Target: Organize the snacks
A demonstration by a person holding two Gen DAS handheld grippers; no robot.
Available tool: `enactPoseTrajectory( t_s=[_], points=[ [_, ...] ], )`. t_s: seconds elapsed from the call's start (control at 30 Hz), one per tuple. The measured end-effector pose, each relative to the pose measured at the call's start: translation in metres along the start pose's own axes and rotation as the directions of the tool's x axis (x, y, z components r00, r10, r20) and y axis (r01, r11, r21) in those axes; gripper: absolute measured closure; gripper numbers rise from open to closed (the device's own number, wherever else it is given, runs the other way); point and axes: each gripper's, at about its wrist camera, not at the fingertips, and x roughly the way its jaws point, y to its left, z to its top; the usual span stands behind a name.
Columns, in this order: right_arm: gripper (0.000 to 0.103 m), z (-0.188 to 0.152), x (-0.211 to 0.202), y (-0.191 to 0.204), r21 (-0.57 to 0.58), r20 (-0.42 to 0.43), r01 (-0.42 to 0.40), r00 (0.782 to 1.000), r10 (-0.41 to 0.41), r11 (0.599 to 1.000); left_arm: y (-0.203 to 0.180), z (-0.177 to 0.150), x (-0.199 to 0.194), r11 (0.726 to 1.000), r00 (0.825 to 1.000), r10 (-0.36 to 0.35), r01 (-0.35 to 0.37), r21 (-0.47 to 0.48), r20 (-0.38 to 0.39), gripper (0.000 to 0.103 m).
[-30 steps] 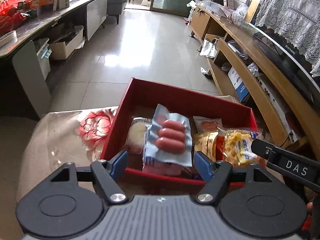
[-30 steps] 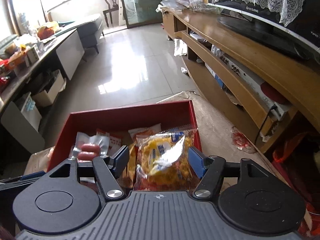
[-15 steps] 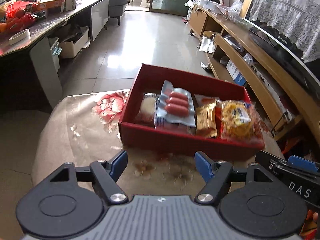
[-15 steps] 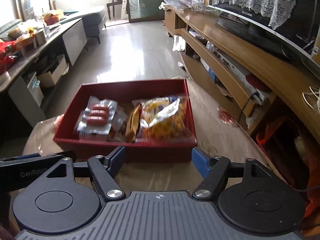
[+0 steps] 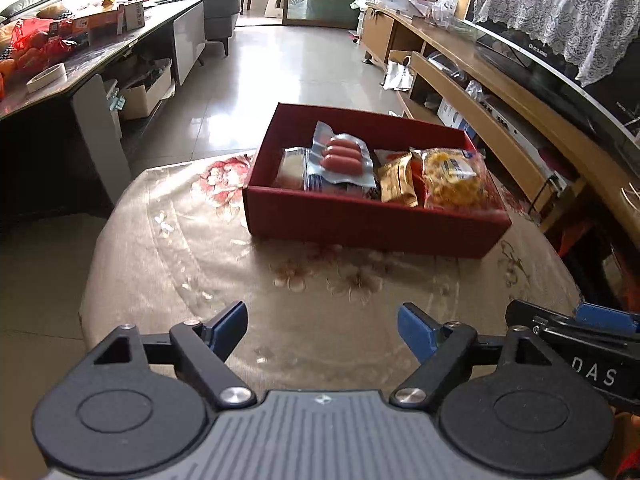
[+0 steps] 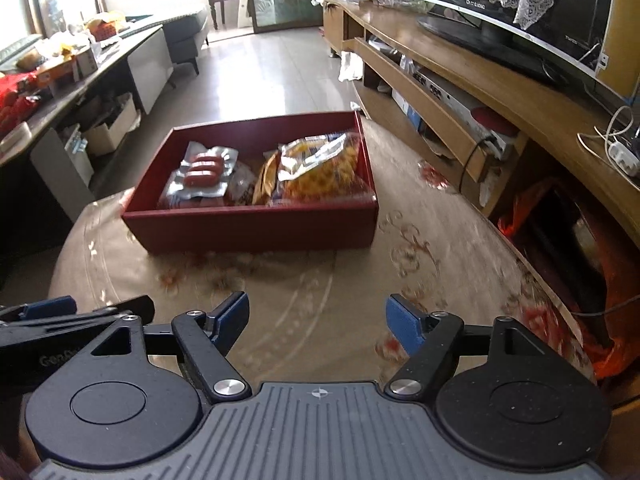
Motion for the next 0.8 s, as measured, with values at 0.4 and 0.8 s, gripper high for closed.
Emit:
enactPoseTrajectory(
  t_s=[0.4, 0.8],
  points=[
    [0.021, -0.022, -0.009, -0.001, -0.015, -0.018, 0.018, 1.000, -0.019, 1.000, -0.006, -0.025, -0.010, 1.000, 1.000, 0.014, -0.013, 0.026, -0.010, 0.019],
    [0.020, -0.036, -0.015, 0.000, -0.029, -0.023, 0.030, 0.999, -0.031, 0.999, -0.002, -0.042, -0.011, 1.000, 0.999, -0.011, 0.011, -0.002, -0.047, 0.018]
  ],
)
